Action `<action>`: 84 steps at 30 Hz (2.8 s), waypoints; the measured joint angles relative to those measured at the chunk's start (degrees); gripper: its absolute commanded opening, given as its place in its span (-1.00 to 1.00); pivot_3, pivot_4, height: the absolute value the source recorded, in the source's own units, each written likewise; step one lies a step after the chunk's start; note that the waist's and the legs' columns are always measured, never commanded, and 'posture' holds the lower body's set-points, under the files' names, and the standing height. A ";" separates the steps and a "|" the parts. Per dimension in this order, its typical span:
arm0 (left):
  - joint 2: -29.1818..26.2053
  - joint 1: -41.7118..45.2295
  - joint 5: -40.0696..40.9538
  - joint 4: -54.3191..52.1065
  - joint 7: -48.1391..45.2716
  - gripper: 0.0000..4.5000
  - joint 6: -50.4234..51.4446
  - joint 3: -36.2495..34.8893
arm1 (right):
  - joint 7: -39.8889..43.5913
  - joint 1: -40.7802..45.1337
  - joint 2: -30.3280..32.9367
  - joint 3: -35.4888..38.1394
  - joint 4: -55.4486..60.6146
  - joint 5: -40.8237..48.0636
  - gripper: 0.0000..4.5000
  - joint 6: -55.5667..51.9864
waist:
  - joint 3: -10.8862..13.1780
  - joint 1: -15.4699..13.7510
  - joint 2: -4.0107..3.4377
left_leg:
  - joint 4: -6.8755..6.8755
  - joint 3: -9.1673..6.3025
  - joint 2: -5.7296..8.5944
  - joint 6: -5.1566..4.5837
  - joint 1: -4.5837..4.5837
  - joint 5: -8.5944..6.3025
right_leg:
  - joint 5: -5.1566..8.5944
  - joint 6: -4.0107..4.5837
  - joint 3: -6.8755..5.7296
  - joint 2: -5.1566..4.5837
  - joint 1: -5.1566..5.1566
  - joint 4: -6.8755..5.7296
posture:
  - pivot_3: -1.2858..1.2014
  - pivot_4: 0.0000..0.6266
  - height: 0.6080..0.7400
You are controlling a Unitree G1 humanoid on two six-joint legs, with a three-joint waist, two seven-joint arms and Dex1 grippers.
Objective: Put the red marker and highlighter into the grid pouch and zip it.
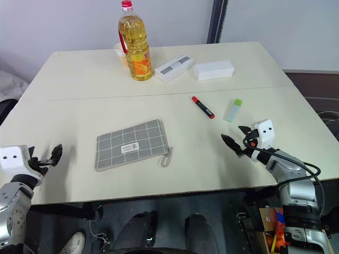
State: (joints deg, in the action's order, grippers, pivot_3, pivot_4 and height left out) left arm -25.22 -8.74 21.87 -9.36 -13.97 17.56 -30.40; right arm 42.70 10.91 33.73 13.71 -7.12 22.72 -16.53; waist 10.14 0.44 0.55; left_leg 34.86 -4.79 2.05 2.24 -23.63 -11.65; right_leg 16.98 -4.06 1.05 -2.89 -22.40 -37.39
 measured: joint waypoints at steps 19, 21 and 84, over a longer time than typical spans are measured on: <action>2.00 1.46 -0.46 0.02 -0.61 1.00 -1.24 0.70 | 0.08 0.66 -5.70 -6.48 10.74 2.02 0.75 -4.51 | 0.00 0.16 0.00 | 0.00 0.00 0.00 0.00 0.00 0.00 | -0.02 -0.03 0.00 0.02 -0.01 -0.01 | 0.03 -0.52 1.00; 2.53 0.84 -0.59 0.01 -0.77 1.00 -2.04 0.83 | -0.79 1.89 -7.56 -9.22 13.70 2.25 0.42 -6.57 | 0.00 0.26 0.00 | 0.00 0.00 -0.01 0.00 0.00 0.00 | -0.01 -0.01 0.02 0.02 -0.03 -0.01 | 0.03 -0.52 1.00; -21.21 21.69 -22.61 43.18 -33.31 0.22 -80.83 36.09 | -15.17 13.57 -26.69 -31.46 5.77 -13.79 -1.00 -17.20 | -0.18 0.52 0.14 | -0.63 0.34 0.09 -0.07 0.25 0.05 | -0.27 -0.32 -0.27 -0.38 -0.23 -0.15 | 0.03 -0.52 1.00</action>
State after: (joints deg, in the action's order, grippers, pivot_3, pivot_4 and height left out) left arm -46.43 12.95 -0.74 33.82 -47.28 -63.27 5.69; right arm 27.53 24.48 7.04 -17.75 -1.35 8.92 -33.73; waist 9.96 0.95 0.69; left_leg 34.23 -4.45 2.14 2.17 -23.39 -11.60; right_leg 16.71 -4.38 0.78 -3.27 -22.63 -37.55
